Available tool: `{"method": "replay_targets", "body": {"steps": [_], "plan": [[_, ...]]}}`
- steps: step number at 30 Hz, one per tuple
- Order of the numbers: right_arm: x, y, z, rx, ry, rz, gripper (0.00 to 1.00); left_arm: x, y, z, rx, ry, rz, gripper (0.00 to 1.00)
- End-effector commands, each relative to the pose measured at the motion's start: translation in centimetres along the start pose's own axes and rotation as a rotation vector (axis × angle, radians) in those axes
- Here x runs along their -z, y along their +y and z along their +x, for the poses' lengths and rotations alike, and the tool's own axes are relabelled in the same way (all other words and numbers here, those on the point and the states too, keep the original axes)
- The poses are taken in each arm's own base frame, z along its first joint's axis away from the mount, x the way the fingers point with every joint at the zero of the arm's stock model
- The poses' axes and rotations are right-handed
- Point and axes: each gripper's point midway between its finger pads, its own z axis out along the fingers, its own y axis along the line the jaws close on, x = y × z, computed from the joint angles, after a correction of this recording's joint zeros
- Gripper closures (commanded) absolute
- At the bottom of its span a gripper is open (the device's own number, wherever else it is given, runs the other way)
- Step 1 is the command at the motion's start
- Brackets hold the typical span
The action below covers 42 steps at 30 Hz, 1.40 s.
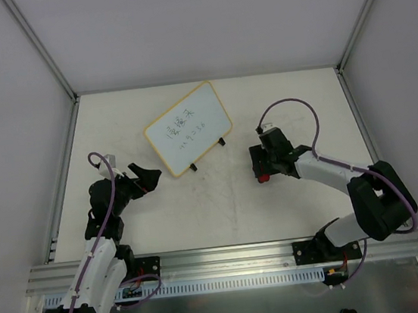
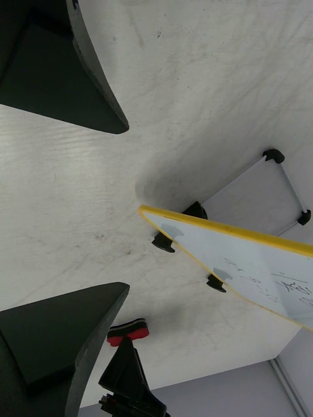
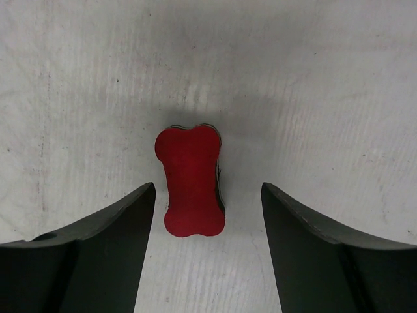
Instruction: Erase the whiteboard
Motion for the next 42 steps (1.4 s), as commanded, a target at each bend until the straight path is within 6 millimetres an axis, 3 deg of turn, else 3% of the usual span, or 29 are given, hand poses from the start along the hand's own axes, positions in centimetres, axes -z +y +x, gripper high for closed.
{"method": "replay_targets", "body": {"steps": [1, 12, 36, 37, 39, 40, 42], "plan": [[0.1, 0.6, -0.8, 0.054, 0.018, 0.01, 0.31, -0.1, -1.1, -1.4, -0.038, -0.027, 0.021, 0.01], [-0.8, 1.0, -0.3, 0.07, 0.058, 0.028, 0.36, -0.1, -0.8, -1.4, -0.041, -0.029, 0.008, 0.01], [-1.9, 1.4, 0.5, 0.139, 0.133, 0.089, 0.59, -0.2, -0.8, -1.4, -0.044, -0.021, 0.004, 0.01], [-2.0, 1.4, 0.5, 0.138, 0.135, 0.089, 0.68, -0.2, -0.8, -1.4, -0.044, -0.019, 0.004, 0.01], [-1.9, 1.6, 0.4, 0.136, 0.133, 0.083, 0.72, -0.2, -0.9, -1.4, -0.044, -0.021, 0.007, 0.01], [-1.9, 1.6, 0.5, 0.137, 0.135, 0.083, 0.81, -0.2, -0.8, -1.5, -0.046, -0.023, 0.007, 0.01], [-1.8, 1.6, 0.3, 0.134, 0.127, 0.081, 0.84, -0.2, -1.0, -1.5, -0.048, -0.025, 0.014, 0.01]]}}
